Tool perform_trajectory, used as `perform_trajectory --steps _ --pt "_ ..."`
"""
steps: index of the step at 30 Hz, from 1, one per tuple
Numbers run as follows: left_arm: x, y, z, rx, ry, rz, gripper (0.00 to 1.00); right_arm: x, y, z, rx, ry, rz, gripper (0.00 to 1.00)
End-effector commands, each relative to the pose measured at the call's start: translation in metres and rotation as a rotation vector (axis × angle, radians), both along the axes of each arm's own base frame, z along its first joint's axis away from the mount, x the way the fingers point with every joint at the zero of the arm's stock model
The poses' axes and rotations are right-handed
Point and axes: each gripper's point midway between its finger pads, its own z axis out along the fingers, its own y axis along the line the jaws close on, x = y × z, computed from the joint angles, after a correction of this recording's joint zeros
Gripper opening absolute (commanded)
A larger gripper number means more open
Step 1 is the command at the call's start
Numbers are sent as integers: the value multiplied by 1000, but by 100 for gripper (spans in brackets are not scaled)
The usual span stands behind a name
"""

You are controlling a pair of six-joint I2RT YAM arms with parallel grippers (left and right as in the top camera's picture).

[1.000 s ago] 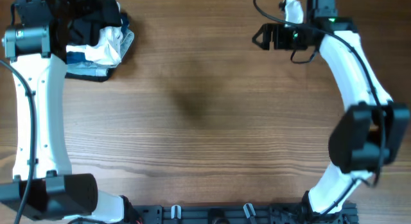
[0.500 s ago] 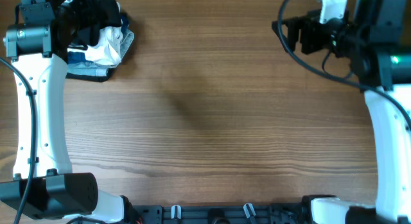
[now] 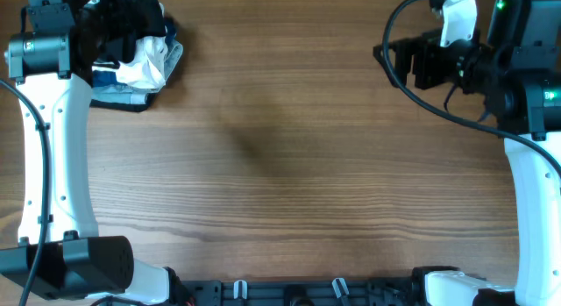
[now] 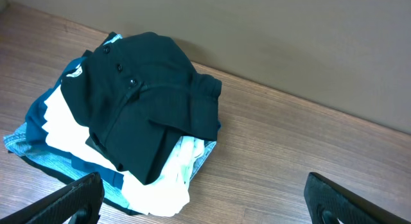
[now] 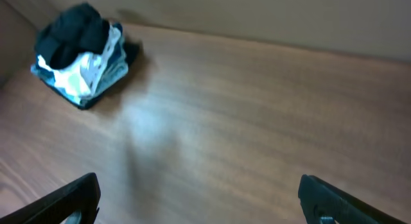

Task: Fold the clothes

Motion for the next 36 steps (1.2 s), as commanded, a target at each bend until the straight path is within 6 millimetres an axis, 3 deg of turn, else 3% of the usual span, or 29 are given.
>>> perform_trajectory --steps 1,6,10,15,22,28,34,36 --pt "2 -3 -4 -16 8 -5 100 6 -17 -4 -85 -12 -70 100" --pt "1 -3 -4 -16 8 -5 100 5 -42 18 -158 -226 -199 100" --pt "2 -3 -4 -16 8 -5 100 -25 -45 15 -135 -442 -230 100" --pt "1 -3 -4 -16 8 -5 100 -71 -43 -38 -2 -569 -271 100" --pt "2 -3 -4 -16 8 -5 100 -112 -33 -109 56 -705 -224 100" --pt "2 -3 -4 -16 8 -5 100 -126 -34 -135 23 -782 -210 100" --pt "2 -3 -4 -16 8 -5 100 -130 -32 -160 18 -732 -197 100" --pt "2 -3 -4 -16 8 -5 100 -130 -32 -159 19 -734 -196 100"
